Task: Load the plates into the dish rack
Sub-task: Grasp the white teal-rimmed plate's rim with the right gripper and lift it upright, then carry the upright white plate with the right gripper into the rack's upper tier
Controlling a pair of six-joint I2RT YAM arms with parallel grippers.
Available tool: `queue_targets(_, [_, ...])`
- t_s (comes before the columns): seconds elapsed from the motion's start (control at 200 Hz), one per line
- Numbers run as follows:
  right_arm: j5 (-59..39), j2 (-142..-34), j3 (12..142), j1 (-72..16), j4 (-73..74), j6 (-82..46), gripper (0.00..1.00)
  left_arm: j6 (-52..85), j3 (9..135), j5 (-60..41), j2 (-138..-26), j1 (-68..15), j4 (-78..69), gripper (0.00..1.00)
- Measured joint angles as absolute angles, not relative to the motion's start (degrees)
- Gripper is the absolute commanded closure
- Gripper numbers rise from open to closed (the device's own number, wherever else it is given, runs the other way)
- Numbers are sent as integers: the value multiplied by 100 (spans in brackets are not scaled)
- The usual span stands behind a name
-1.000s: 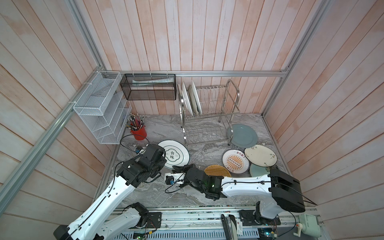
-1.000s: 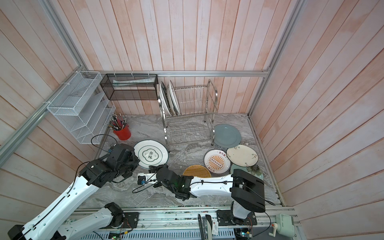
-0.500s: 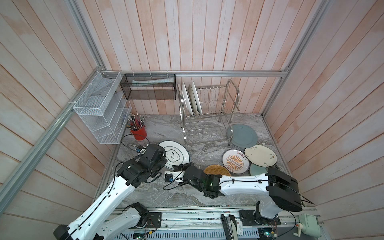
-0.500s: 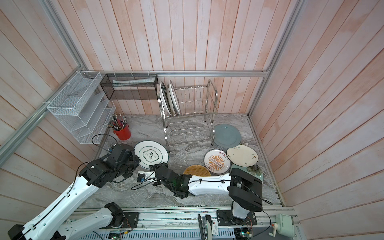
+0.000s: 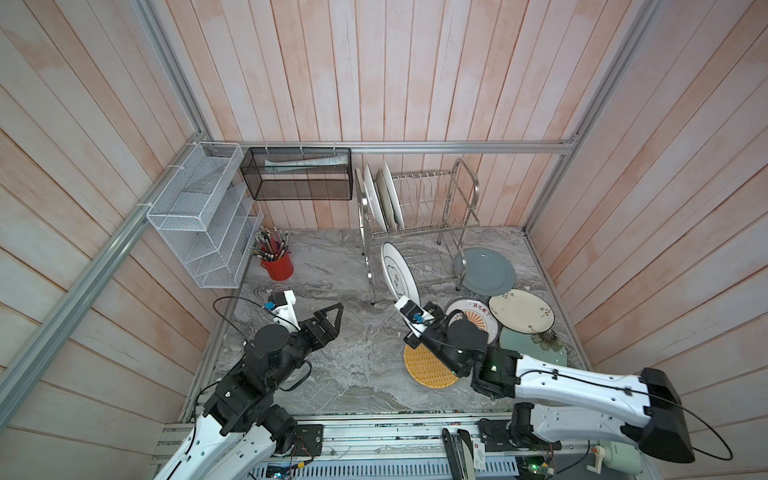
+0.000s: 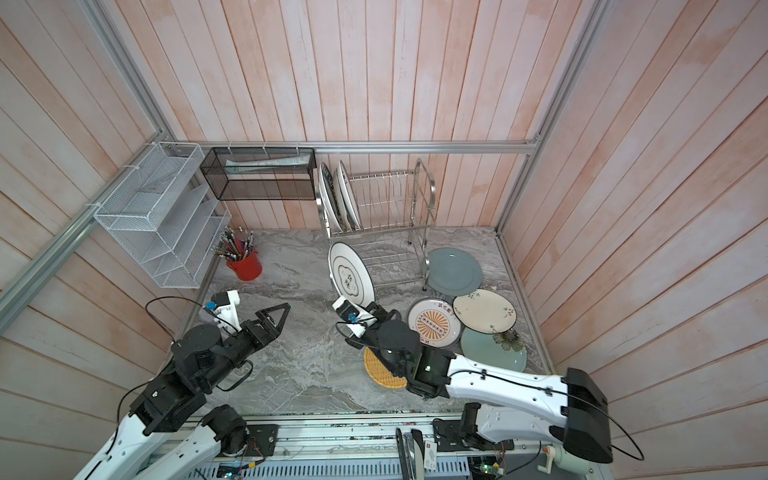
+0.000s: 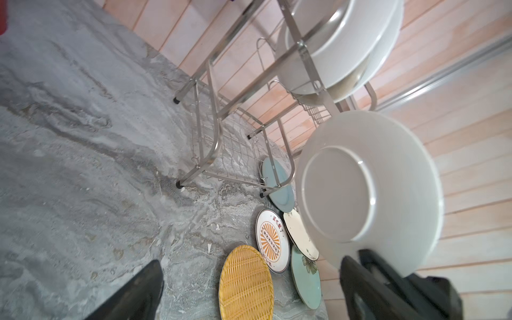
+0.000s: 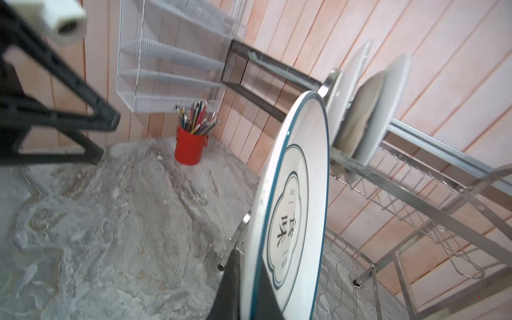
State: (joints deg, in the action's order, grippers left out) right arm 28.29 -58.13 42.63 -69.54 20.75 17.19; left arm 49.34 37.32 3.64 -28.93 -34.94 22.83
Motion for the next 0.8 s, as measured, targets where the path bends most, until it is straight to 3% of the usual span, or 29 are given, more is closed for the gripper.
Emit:
queue_targets(0.155, [2847,-4678,4185,-6554,1680,1142,100,4298,3865,270,-4550,-3664,1406,0])
queue_targets(0.4, [2799,-3806,4423,-6145,945,408,100,3653,4353,1479,-7153,-4241,642,0])
queue_targets(0.585, [2624,-3573,4534,-6145,714,154,100,3618,5551,2182,-8584,-4106,635,0])
queue_targets(0.8, [2362,-3500,4606,-6145,532,67,100,3673,6226,2174,-9474,-3618,672,0])
